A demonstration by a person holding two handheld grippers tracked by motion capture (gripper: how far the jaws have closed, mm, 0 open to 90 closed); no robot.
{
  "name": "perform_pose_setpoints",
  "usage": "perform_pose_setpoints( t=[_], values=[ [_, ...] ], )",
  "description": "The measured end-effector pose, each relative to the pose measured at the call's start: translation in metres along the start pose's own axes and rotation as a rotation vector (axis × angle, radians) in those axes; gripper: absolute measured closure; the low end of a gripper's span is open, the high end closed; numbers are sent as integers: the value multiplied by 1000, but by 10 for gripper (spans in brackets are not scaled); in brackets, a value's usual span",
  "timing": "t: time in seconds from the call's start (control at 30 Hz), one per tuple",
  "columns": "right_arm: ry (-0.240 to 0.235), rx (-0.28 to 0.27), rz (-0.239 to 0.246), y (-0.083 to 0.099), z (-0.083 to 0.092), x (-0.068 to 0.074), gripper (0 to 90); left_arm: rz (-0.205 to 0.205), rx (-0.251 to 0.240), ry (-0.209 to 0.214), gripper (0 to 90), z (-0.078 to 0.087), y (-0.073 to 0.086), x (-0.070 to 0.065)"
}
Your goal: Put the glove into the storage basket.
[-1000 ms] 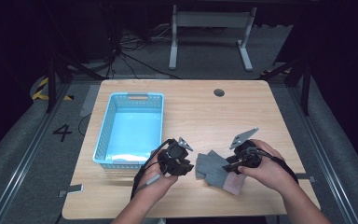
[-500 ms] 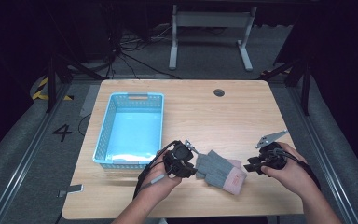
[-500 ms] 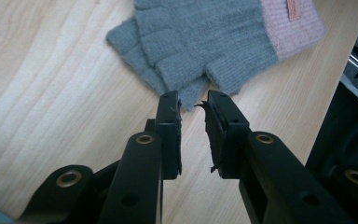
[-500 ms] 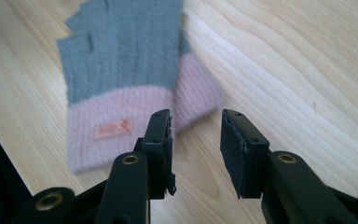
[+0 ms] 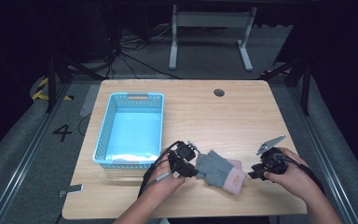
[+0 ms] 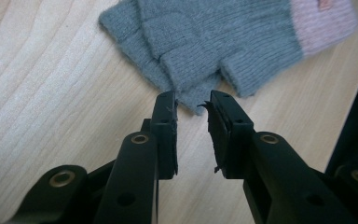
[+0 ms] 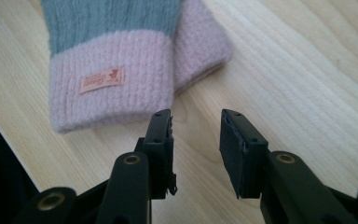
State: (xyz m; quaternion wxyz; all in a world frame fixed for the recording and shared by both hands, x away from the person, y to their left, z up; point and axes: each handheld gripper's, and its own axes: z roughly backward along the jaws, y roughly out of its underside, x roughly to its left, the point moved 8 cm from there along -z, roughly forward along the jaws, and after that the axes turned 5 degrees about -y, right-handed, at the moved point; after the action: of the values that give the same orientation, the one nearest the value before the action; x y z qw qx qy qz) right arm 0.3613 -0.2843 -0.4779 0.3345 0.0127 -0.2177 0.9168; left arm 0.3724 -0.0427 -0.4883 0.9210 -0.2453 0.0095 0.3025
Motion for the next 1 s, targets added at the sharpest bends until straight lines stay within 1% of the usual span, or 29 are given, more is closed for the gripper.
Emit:
perform_pose_setpoints(
  t=[0.03, 0.07, 0.1, 0.17, 0.27, 0.3, 0.47, 0.53, 0.57, 0.67, 0.83, 0.97, 1.0],
  values=[
    [-2, 12, 5, 1, -2, 2, 655, -8, 6, 0, 737, -3, 0, -1],
    [-2, 12, 5, 1, -2, 2, 655, -8, 6, 0, 739, -3, 0, -1],
    [-9, 26, 17, 3, -3, 4, 658, -13, 12, -2, 739, -5, 0, -1],
    [-15, 36, 23, 5, -5, 5, 655, -18, 14, -2, 735, -8, -1, -1],
    [-16, 42, 27, 5, -7, 6, 646, -20, 17, 8, 707, -10, -2, -1],
    [-14, 47, 30, 6, -8, 7, 646, -27, 19, 0, 691, -12, -2, -1],
    [-15, 54, 45, 7, -10, 9, 647, -33, 25, -6, 682, -16, -3, 1],
    [-15, 52, 45, 7, -11, 9, 648, -30, 29, -3, 683, -18, -4, 1],
    [-15, 54, 49, 7, -13, 10, 648, -42, 30, -1, 687, -19, -4, 1],
    [-17, 56, 53, 6, -14, 11, 649, -41, 28, 3, 706, -20, -4, 0],
    [-8, 70, 66, 4, -20, 13, 656, -49, 46, 11, 719, -23, -4, 0],
    [-2, 73, 72, 4, -21, 14, 659, -42, 33, 6, 730, -23, -5, -1],
    [-2, 73, 72, 4, -21, 14, 659, -39, 20, 4, 730, -22, -6, -1]
  ],
)
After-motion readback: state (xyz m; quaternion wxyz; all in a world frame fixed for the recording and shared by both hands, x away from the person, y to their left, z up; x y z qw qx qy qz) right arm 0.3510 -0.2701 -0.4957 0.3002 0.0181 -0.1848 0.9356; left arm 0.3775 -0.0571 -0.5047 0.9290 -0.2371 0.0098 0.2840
